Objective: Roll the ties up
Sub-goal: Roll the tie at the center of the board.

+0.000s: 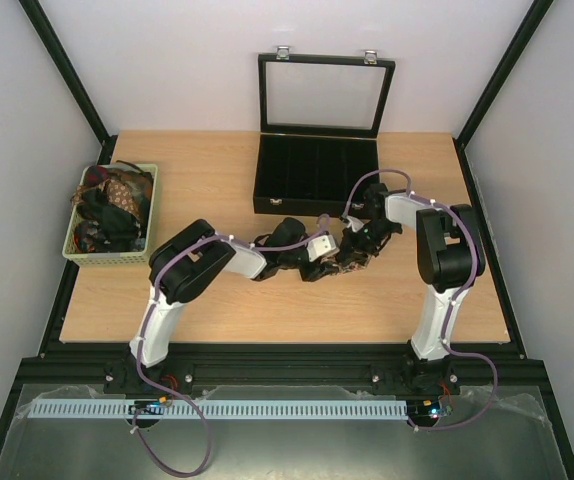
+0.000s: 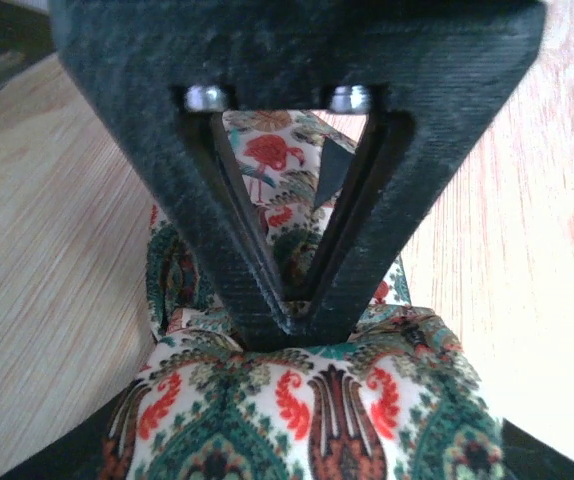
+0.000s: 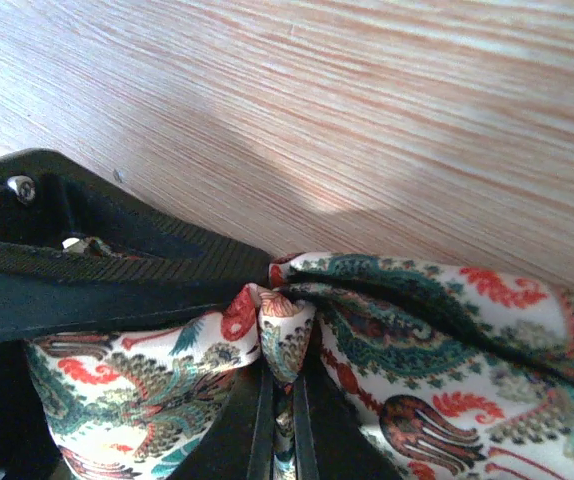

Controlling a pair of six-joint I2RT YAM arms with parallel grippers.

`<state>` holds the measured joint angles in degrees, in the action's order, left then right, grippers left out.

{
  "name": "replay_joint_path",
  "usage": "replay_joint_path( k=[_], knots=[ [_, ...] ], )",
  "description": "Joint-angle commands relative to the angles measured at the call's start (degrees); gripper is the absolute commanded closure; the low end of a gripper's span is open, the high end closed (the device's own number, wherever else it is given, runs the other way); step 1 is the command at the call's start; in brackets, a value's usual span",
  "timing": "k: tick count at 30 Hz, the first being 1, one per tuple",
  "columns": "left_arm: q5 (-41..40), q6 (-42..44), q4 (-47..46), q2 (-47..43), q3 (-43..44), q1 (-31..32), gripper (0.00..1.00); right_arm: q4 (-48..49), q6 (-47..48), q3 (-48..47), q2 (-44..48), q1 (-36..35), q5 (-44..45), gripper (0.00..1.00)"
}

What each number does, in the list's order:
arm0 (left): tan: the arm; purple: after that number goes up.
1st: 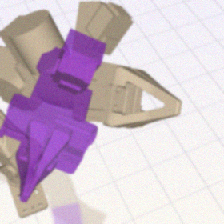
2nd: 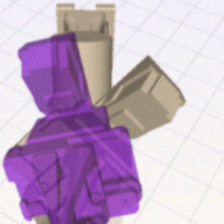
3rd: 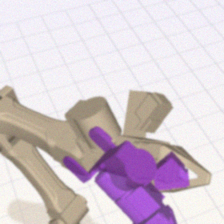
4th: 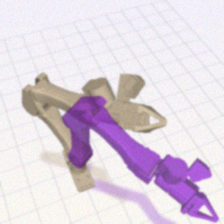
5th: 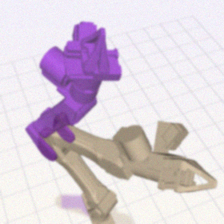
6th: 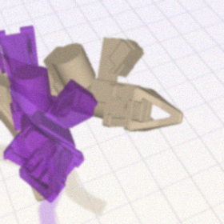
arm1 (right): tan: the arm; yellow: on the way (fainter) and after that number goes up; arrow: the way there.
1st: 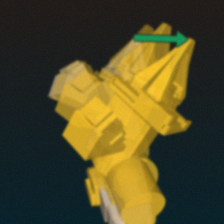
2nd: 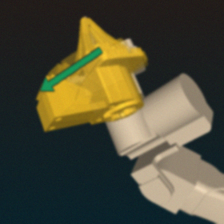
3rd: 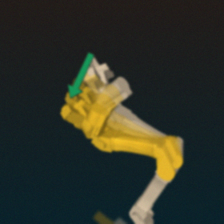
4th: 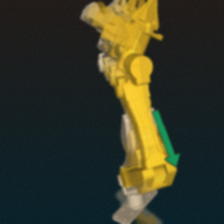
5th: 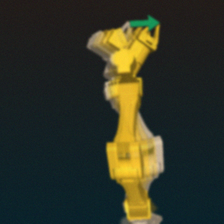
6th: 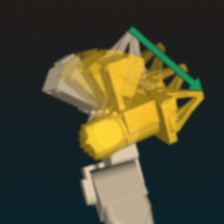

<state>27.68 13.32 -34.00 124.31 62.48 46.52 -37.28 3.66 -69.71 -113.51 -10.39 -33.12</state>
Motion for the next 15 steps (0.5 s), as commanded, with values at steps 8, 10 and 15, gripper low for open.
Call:
replay_joint_path(
  k=[8,10,15],
  knots=[
    [-4.9,2.4,10.5,-1.7,-3.8,0.6,0.60,-2.2,1.8,-0.1,-1.8,1.8,8.1,0.81],
    [-5.6,2.7,12.1,-2.1,-4.6,0.7,0.60,-5.0,2.8,-2.1,-0.4,3.2,2.9,0.68],
    [-6.2,3.6,15.4,-1.4,-4.2,0.9,0.59,-10.0,4.5,-3.6,3.5,3.7,-9.8,0.47]
  ],
)
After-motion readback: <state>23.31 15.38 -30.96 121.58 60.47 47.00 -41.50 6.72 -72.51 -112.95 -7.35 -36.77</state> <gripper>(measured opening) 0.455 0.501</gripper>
